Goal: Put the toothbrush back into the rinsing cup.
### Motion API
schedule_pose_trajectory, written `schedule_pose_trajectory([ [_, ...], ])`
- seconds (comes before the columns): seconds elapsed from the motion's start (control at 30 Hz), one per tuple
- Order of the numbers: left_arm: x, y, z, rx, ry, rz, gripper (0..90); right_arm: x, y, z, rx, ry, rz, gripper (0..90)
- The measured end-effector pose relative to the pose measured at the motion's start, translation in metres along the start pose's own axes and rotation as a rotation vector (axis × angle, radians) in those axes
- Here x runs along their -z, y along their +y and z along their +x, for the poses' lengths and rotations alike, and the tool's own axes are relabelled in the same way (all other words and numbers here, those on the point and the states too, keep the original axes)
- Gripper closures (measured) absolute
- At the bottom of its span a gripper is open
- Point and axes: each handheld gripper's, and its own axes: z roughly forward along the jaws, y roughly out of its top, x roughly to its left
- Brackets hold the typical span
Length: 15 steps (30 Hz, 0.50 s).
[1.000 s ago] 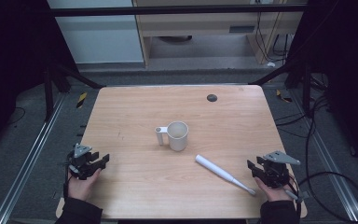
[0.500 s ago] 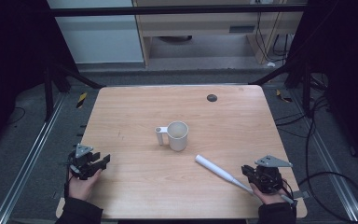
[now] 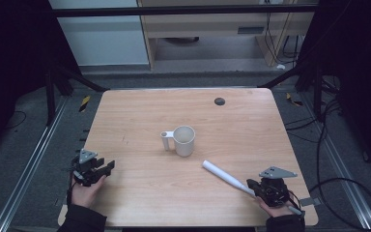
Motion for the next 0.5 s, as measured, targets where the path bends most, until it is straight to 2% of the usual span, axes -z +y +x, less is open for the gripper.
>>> schedule_pose_trajectory([
  [0.1,-0.0004,0.0000,-0.0002,-0.002,-0.002,0.002,51.3,-0.0031,-0.0021,0.0030,0.001,0.013,0.027,90.0],
  [0.5,-0.0013,-0.0002,0.0000,-0.007,-0.001,0.011,51.3,-0.0100,-0.0073,0.0039,0.007,0.025,0.078,90.0],
])
